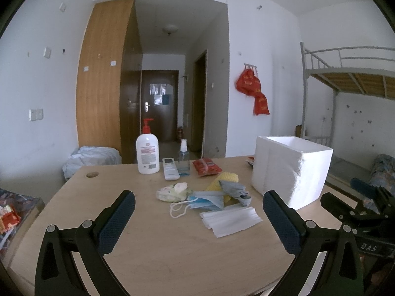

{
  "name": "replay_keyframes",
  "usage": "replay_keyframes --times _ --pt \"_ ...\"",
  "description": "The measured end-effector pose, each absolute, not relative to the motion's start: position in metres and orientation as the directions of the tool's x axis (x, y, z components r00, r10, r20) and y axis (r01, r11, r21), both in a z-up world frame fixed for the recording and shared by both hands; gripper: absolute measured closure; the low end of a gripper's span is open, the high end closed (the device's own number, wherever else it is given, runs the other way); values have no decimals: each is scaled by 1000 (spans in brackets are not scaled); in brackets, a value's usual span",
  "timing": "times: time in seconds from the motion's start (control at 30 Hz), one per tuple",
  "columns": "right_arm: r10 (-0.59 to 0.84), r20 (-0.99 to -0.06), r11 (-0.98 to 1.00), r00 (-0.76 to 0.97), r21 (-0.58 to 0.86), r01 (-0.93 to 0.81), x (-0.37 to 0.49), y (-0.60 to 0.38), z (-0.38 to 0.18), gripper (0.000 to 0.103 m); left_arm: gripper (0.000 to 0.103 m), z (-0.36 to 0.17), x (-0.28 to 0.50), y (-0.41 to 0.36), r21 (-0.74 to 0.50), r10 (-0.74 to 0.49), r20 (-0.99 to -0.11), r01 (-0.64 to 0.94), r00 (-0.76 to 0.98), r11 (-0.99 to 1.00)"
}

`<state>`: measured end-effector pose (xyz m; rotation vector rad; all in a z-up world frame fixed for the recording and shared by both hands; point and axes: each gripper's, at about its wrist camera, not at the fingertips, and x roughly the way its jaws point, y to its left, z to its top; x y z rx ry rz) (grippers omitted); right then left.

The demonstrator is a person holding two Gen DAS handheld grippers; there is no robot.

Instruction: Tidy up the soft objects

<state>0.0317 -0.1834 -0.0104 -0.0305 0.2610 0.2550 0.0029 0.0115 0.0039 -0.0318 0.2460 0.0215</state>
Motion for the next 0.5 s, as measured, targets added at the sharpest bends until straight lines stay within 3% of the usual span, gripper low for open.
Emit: replay_keyframes --times 0.2,0.5 --pt "273 -245 960 930 14 -278 36 -181 -9 0 0 3 12 17 -27 46 -270 -55 962 998" --pt "345 -306 936 888 33 -352 57 -165 -17 0 0 3 26 31 -26 63 -278 -74 959 997"
